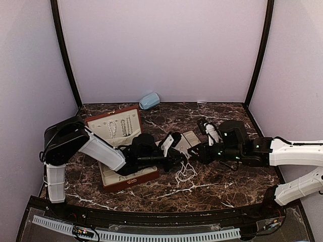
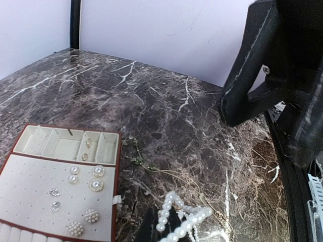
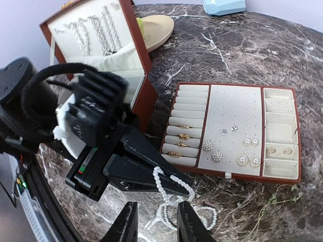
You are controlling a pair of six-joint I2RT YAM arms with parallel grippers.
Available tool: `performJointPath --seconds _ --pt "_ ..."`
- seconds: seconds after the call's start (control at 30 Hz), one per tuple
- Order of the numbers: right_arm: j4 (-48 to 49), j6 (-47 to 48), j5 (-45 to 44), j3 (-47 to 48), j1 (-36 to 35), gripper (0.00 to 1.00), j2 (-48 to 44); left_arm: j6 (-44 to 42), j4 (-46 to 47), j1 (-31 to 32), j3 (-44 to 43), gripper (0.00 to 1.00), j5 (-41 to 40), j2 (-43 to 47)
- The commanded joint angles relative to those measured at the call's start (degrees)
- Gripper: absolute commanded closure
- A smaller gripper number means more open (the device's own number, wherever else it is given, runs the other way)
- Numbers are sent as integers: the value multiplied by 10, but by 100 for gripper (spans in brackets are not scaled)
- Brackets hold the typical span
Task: Organize the mixed jewelry
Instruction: Pass from the right arm to the left, then pass from the left arm to the right
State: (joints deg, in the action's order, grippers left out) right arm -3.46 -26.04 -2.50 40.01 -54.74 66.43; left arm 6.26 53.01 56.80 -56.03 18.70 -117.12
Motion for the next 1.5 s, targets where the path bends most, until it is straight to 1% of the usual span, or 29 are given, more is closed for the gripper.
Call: performJointPath --seconds 0.0,0.07,0.2,0.3,0.4,0.43,0.5,0.6,0.87,0.93,1.13,1.27,1.37,1.47 --pt "53 -10 -15 -19 2 53 -25 0 -34 2 31 98 -78 110" --pt "81 -15 -5 -30 2 44 -32 6 -70 2 37 100 -95 147" --pt "146 -18 21 -57 -2 38 -40 26 -165 3 23 100 -105 200" --pt "186 -13 16 -70 -11 38 -41 36 -239 2 3 100 -105 233" --pt "216 -1 -8 -70 -20 41 -41 39 -298 2 -16 100 -109 256" --pt "225 5 -12 -69 -23 43 -39 38 -331 2 -30 100 -112 262" --pt "245 17 -14 -62 -31 45 -34 40 -370 3 -49 100 -116 272" --pt "268 25 -19 -57 -43 46 -23 43 -404 2 -63 100 -118 285" --pt "319 40 -51 -52 -45 57 18 54 -421 2 -72 100 -101 311" --pt "330 47 -55 -46 -45 58 31 56 -425 2 -73 100 -100 315" --pt "361 52 -20 -20 -45 62 72 60 -430 2 -70 100 -98 322" --pt "362 65 -22 -10 -45 64 91 63 -428 2 -68 100 -97 327" --pt "358 72 -24 -4 -45 68 104 65 -423 2 -65 100 -94 332" --pt "362 75 -26 -3 -45 69 117 66 -423 2 -63 100 -92 333"
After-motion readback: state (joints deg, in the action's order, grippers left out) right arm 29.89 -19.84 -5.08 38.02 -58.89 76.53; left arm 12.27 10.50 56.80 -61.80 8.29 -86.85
